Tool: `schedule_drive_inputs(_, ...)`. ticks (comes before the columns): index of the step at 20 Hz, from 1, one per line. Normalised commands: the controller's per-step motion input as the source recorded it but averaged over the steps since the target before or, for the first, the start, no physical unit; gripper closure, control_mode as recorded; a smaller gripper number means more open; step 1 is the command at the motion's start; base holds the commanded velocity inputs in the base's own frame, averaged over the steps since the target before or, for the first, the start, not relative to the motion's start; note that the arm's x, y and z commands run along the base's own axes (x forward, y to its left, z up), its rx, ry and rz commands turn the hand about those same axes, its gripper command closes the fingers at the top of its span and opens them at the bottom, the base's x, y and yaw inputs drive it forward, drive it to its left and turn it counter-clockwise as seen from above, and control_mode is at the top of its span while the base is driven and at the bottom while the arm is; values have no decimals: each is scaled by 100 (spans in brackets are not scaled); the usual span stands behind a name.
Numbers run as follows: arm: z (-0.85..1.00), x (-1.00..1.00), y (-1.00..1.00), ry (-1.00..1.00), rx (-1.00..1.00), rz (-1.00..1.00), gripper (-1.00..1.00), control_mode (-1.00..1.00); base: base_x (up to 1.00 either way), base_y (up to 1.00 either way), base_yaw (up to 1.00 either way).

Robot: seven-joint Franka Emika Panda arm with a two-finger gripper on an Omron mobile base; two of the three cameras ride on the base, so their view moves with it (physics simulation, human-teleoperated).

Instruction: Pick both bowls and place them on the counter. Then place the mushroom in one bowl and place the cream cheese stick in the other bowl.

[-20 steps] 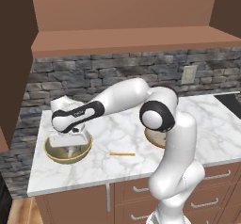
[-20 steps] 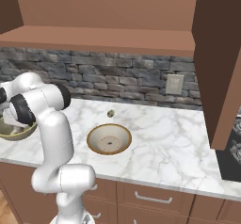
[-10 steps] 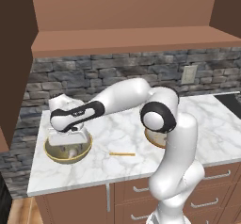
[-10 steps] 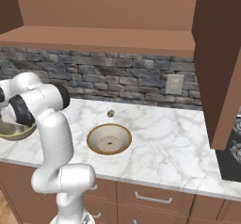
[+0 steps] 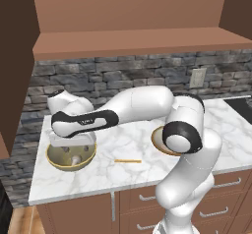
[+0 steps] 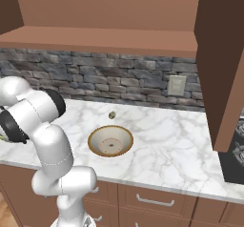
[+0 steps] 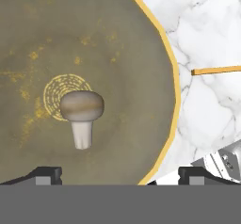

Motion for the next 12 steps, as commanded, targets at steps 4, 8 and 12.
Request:
schedule_drive_inputs(4,47,-34,-44,-11,4,0,-100,-100,0,0,0)
schedule_drive_inputs(8,41,-22,-54,-8,4,0,-100,-100,0,0,0)
schedule_drive_inputs(12,41,-18,-59,-6,3,0,-100,-100,0,0,0)
